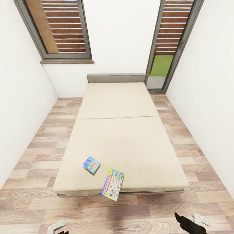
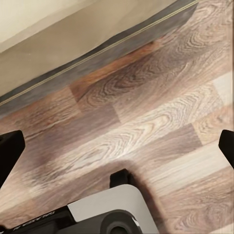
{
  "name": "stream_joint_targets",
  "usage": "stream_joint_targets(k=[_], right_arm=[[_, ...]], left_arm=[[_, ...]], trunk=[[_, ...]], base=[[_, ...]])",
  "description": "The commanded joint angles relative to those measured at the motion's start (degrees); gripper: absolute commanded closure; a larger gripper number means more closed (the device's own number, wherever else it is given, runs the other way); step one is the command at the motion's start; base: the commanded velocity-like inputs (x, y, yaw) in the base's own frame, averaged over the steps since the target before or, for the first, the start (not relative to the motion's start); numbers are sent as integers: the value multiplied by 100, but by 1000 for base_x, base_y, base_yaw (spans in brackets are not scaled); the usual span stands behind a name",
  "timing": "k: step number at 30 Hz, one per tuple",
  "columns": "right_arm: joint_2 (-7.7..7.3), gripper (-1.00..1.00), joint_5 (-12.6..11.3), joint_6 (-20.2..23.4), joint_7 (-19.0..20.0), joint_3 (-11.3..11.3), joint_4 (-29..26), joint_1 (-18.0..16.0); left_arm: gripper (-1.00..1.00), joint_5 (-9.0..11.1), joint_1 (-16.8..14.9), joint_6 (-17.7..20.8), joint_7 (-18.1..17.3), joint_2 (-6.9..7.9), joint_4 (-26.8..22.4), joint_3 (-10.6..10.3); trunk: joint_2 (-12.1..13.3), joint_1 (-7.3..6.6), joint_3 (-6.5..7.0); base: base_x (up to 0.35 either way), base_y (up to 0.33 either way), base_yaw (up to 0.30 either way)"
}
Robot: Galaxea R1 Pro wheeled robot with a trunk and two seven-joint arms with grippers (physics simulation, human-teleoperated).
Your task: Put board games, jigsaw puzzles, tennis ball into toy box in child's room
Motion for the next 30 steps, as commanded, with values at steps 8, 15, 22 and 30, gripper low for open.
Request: stream_joint_targets(k=[8,15,22,30], right_arm=[[6,-100,-53,57,41,-12,-19,-2],[5,-100,-52,47,44,-9,-21,-2],[6,-100,-52,40,44,-7,-21,-2],[6,-100,-52,37,37,-6,-20,-2]], left_arm=[[-100,-43,-2,18,-30,2,-9,42],[-100,-45,-2,23,-30,-1,-9,39],[-100,-45,-2,22,-30,6,-9,43],[-100,-45,-2,23,-30,7,-9,47]], trunk=[[-9,3,1],[-9,3,2],[-9,3,16],[-9,3,83]], base=[[0,-16,-16],[0,-54,0],[0,-98,0],[0,-7,0]])
